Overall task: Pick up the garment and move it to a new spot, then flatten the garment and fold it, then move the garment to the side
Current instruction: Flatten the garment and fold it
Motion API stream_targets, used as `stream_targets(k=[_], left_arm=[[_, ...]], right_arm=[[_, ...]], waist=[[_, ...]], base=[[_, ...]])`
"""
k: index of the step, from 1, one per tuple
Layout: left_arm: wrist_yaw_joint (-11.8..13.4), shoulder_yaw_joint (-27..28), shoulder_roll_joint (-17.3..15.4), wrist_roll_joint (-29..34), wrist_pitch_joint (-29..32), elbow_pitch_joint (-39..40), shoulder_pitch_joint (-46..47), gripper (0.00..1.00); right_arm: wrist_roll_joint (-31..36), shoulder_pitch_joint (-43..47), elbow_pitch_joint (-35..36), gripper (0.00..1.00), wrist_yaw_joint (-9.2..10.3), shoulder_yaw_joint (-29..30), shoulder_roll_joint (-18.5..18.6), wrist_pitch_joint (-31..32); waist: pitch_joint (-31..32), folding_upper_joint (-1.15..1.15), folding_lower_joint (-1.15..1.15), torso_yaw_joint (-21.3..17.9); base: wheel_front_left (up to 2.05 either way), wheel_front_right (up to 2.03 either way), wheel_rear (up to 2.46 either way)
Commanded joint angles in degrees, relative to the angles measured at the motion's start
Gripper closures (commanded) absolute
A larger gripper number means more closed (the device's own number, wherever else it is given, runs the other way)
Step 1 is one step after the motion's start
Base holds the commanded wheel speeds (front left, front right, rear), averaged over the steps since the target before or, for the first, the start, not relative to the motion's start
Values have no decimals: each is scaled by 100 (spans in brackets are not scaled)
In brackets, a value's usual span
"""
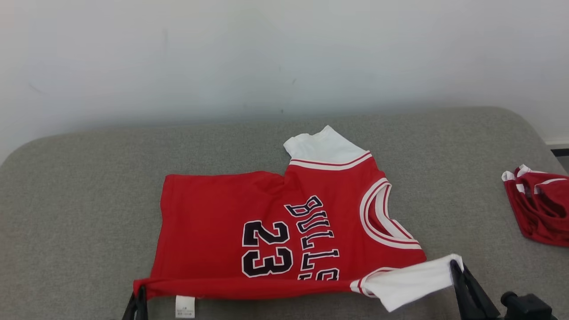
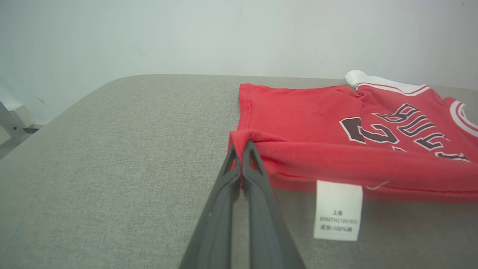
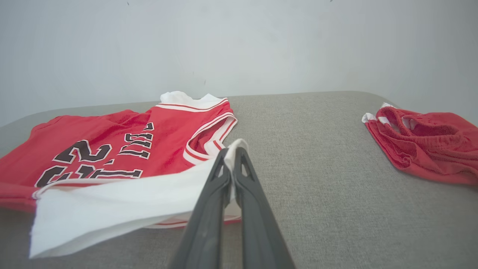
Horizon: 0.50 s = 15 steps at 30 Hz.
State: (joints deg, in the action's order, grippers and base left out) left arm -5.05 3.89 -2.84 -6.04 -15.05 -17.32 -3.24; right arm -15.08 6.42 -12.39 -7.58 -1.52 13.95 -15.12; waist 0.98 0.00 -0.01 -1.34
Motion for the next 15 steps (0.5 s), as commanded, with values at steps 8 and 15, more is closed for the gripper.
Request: stream_targets(k=[8, 15], left_arm=[[-3, -8, -10, 227, -17, -327, 1041, 100], [49, -92, -11, 365, -17, -616, 1722, 100]], right_arm=[[110, -1327, -538, 100, 16, -198, 138, 2], [167, -2197, -1033, 100, 16, -296, 261, 2]], waist=[[-661, 0, 1, 69], [-1114, 0, 1, 184]], base=[[0, 0, 0], [0, 0, 0]])
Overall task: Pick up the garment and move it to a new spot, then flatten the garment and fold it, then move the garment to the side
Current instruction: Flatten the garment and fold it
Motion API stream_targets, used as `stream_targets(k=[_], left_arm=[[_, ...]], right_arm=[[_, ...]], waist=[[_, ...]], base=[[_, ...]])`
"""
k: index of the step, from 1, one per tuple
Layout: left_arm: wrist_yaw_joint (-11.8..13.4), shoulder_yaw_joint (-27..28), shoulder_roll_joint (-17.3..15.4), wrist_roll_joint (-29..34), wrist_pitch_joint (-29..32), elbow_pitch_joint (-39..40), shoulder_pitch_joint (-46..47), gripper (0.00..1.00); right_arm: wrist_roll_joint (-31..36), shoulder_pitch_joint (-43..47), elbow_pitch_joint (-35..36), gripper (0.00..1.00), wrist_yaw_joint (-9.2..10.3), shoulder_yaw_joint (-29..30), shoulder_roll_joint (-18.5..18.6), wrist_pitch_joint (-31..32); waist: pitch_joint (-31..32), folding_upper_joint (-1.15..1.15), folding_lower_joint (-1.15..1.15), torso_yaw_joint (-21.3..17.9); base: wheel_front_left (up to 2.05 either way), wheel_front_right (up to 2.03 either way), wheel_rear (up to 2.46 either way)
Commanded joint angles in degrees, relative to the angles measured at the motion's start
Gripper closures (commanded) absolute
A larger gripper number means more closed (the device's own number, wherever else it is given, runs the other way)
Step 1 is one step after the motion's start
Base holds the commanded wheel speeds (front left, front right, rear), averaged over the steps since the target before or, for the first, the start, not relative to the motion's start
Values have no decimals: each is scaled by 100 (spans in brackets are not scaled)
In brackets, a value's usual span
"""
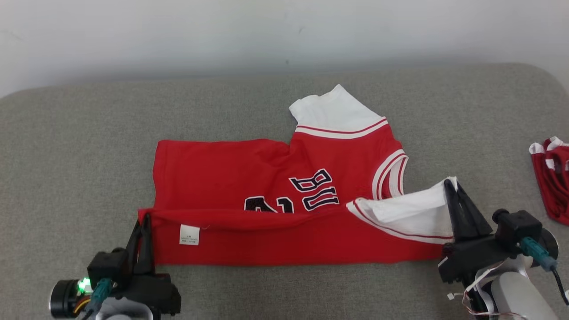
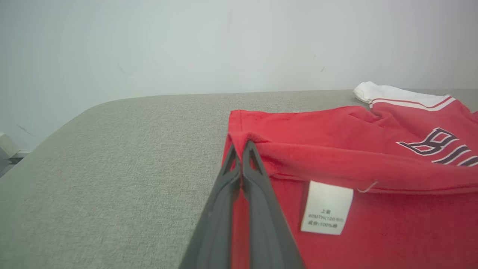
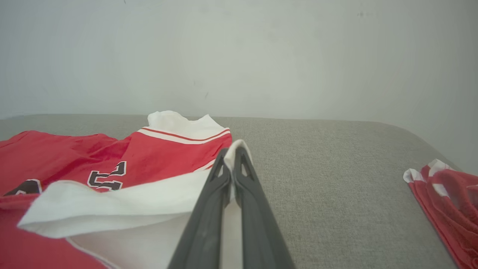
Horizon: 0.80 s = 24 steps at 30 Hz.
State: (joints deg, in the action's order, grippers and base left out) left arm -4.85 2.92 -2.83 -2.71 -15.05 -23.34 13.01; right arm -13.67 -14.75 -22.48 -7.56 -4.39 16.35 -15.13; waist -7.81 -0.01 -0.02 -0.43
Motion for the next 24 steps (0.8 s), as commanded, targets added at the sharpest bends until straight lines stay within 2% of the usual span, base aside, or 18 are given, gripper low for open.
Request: stream_targets(k=[1, 7, 8, 9, 10, 15, 24], left_arm=[[29, 6, -12, 32, -17, -14, 96, 100], [102, -71, -9, 57, -17, -263, 498, 100], [122, -93, -11, 65, -17, -313, 553, 88], [146, -98, -13, 44, -17, -336, 592, 59], [178, -99, -14, -16, -17, -380, 590, 0], [344, -153, -10, -253, -17, -246, 407, 0], [535, -193, -12, -604, -17, 133, -229, 0]], right_arm=[[26, -80, -23, 100, 15, -10, 20, 3], [82, -535, -493, 100, 15, -22, 49, 3], [87, -602, -651, 95, 15, -28, 36, 4], [64, -670, -777, 63, 15, -32, 6, 3], [50, -756, -810, 0, 15, -29, -8, 2], [70, -667, -487, 0, 15, 139, -40, 3], [-108, 388, 119, 0, 15, 346, -88, 3]], waist=[[-235, 1, 2, 93], [-497, 1, 2, 162], [-519, 1, 2, 163], [-534, 1, 2, 165], [-546, 1, 2, 166], [-570, 1, 2, 162], [-456, 1, 2, 136]], base=[[0, 0, 0], [0, 0, 0], [0, 0, 0], [0, 0, 0], [0, 0, 0], [0, 0, 0], [0, 0, 0]])
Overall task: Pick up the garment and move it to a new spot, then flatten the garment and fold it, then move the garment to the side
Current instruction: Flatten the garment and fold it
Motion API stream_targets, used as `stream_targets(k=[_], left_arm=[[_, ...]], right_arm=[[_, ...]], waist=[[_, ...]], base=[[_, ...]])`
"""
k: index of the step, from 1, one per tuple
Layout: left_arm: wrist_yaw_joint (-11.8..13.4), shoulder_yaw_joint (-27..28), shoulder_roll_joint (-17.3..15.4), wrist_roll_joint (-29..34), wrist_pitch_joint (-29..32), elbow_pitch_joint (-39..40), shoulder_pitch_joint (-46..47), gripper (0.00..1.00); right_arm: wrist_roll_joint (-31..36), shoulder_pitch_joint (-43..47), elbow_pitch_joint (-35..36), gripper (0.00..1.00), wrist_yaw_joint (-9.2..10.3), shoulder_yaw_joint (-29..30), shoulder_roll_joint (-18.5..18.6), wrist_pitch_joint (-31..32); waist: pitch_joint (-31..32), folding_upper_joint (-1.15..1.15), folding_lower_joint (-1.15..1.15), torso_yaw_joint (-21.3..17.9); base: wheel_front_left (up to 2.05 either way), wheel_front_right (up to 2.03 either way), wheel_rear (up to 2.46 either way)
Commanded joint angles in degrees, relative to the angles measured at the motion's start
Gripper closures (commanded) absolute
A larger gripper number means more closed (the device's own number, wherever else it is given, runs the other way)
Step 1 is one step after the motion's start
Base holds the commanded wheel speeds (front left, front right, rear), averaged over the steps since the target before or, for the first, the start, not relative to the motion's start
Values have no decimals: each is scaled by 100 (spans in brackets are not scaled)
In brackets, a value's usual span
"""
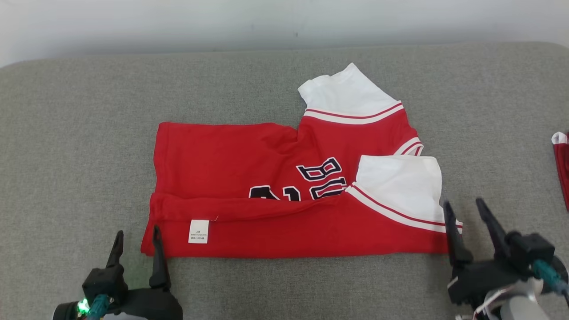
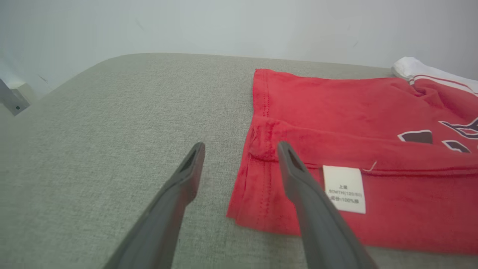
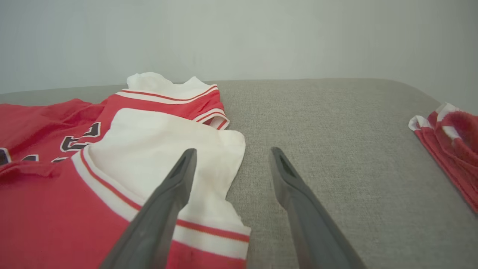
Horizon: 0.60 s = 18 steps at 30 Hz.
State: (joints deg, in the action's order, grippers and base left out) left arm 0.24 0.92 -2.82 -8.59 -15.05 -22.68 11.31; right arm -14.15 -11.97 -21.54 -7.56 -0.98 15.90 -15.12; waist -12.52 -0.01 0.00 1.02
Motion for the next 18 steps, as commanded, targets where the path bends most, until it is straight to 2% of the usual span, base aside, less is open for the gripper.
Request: stream_targets(k=[1, 7, 14, 15, 17, 18], left_arm=[[27, -16, -10, -42, -17, 79, -122, 0], [86, -138, -11, -144, -17, 116, -302, 0], [75, -234, -12, -173, -17, 95, -236, 0], [66, -235, -13, -164, -17, 95, -229, 0], [59, -226, -13, -159, -17, 82, -217, 0], [54, -219, -13, -167, -17, 69, -214, 0]], right_arm=[[-72, 213, 21, 0, 15, 12, -45, 3], [-327, 543, -284, 0, 15, 143, -179, 2], [-547, 401, -990, 0, 15, -263, -160, 12], [-613, 366, -1132, 22, 15, -348, -147, 24], [-697, 280, -1342, 83, 15, -536, -99, 37], [-756, 230, -1411, 100, 15, -603, -86, 44]], waist=[[18, 1, 0, -11], [25, 1, 0, 14], [3, 1, 0, 109], [0, 1, 0, 123], [-12, 1, 0, 145], [-17, 1, 0, 150]], base=[[0, 0, 0], [0, 0, 0], [0, 0, 0], [0, 0, 0], [0, 0, 0], [0, 0, 0]])
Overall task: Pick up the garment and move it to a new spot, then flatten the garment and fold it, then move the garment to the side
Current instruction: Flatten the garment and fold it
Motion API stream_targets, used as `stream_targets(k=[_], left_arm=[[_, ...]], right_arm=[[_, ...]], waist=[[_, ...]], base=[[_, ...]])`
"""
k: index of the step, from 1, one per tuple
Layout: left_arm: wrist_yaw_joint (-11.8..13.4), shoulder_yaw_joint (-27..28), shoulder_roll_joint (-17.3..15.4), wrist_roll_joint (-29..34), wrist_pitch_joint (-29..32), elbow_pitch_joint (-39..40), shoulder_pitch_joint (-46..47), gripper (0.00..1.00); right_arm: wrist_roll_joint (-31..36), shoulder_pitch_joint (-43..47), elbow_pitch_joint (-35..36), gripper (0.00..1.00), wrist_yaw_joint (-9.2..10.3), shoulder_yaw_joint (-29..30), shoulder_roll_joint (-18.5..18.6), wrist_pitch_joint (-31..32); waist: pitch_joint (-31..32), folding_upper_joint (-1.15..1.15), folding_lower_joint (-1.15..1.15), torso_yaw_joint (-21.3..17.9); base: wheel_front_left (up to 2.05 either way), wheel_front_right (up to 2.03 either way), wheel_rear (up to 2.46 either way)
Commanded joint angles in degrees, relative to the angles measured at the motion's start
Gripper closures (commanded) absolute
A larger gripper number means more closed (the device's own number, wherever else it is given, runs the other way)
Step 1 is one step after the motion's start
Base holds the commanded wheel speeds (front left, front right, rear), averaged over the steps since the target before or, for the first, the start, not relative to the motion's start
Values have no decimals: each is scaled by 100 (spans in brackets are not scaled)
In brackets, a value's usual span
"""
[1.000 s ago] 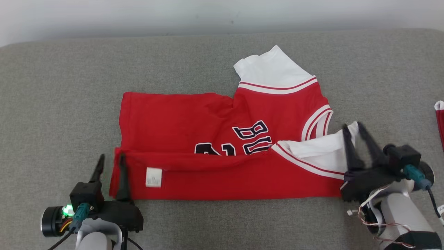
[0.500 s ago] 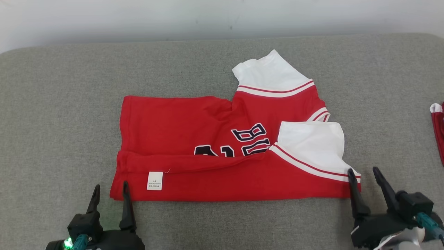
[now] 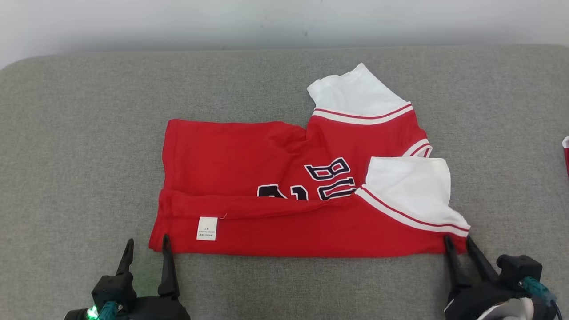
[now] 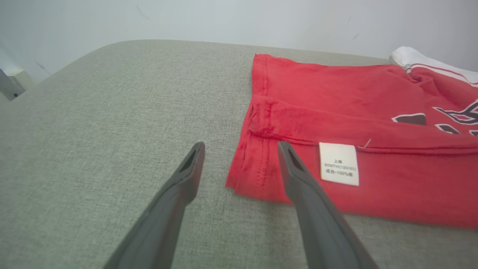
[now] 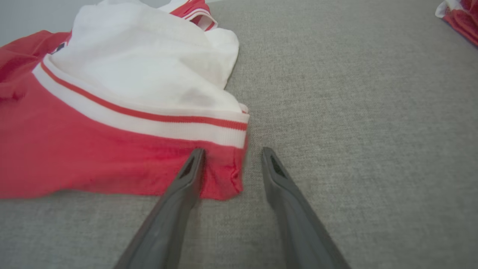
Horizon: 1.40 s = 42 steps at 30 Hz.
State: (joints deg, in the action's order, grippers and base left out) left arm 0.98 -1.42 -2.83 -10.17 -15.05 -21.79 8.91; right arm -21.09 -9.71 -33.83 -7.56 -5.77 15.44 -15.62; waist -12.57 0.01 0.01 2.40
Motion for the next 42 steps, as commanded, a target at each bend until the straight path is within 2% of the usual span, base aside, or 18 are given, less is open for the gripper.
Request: stream_targets(k=[1, 6, 11, 16, 20, 21, 22, 26, 31, 42], left_arm=[[-28, 18, -10, -30, -17, -35, 30, 0], [-83, 11, -11, -130, -17, -121, 41, 0], [-130, 0, -11, -269, -17, -313, 116, 0], [-87, 68, -9, -407, -17, -612, 246, 0], [-161, 85, -9, -531, -17, -833, 384, 2], [-204, 70, -7, -558, -16, -889, 393, 34], [-251, 51, -6, -562, -16, -939, 407, 100], [-337, 39, -10, -627, -13, -1013, 464, 100], [-413, 114, -14, -530, -17, -737, 239, 100], [-522, 400, -16, -369, -17, -587, -837, 100]], right_arm=[[-113, -36, -216, 100, 15, -183, -24, 94], [-280, -146, -157, 100, 15, -320, 82, 93], [-375, -126, 212, 100, 15, -278, 206, 58], [-397, -125, 456, 100, 15, -304, 237, 52], [-416, -135, 570, 100, 15, -335, 264, 52], [-423, -136, 585, 100, 15, -345, 270, 52], [-436, -135, 597, 100, 15, -351, 275, 52], [-462, -140, 613, 100, 15, -332, 277, 52], [-484, -66, 572, 100, 15, -275, 206, 52], [-616, 616, 384, 100, 15, -489, 211, 52]], waist=[[-17, -1, -1, 15], [-35, -1, -1, 10], [-79, -1, -1, -60], [-149, -1, -1, -140], [-200, -1, -1, -185], [-205, -1, -1, -191], [-210, -1, -1, -196], [-179, -1, -1, -196], [100, -1, -1, -193], [1291, -1, -1, -321]], base=[[0, 0, 0], [0, 0, 0], [0, 0, 0], [0, 0, 0], [0, 0, 0], [0, 0, 0], [0, 0, 0], [0, 0, 0], [0, 0, 0], [0, 0, 0]])
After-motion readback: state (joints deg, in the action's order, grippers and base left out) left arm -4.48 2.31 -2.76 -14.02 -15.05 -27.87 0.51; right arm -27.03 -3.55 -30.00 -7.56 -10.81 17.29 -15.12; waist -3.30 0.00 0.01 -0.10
